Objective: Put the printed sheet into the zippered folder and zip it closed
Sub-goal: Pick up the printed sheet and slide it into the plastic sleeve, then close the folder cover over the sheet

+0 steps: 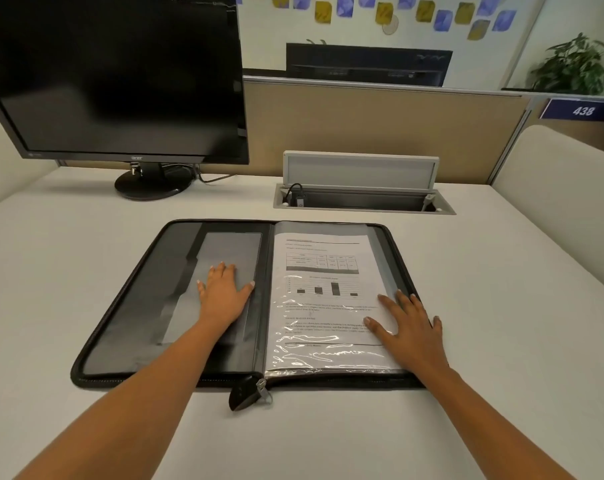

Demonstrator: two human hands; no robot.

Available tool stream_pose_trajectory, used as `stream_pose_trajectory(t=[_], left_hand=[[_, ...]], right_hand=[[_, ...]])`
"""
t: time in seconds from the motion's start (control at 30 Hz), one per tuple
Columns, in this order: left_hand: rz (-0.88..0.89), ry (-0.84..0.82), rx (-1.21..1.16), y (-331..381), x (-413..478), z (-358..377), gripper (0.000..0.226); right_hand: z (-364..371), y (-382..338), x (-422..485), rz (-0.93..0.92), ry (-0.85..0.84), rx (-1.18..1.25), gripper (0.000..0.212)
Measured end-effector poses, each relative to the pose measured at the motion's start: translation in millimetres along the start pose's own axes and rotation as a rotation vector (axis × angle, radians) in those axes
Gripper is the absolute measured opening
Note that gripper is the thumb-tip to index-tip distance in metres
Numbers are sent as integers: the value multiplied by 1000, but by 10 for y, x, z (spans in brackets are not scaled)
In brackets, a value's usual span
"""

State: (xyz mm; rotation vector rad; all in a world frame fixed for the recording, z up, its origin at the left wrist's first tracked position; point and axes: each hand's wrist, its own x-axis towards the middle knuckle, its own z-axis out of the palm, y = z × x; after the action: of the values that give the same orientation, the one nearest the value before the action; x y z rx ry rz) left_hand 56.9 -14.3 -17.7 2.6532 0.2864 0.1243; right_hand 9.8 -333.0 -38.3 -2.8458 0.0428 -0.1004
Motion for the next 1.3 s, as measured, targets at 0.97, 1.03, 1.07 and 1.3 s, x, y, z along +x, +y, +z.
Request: stream_pose_trajectory(t=[0.97,1.03,1.07,1.3], left_hand=[[-473,98,-190,-922,-152,-1141,62],[-432,130,-182,-780,-78,-1354,60],[-400,144,-183,-691,-50,-1465,58],[-181,185,-188,156,-64,-2055,61]], right_hand=[[-94,-51,-23,-21,-58,-84,63],[-91,-54,-20,-14,-59,-87,63],[-87,-57,-18,-10,-58,-86,63],[-103,-43,3,7,-95,-51,63]])
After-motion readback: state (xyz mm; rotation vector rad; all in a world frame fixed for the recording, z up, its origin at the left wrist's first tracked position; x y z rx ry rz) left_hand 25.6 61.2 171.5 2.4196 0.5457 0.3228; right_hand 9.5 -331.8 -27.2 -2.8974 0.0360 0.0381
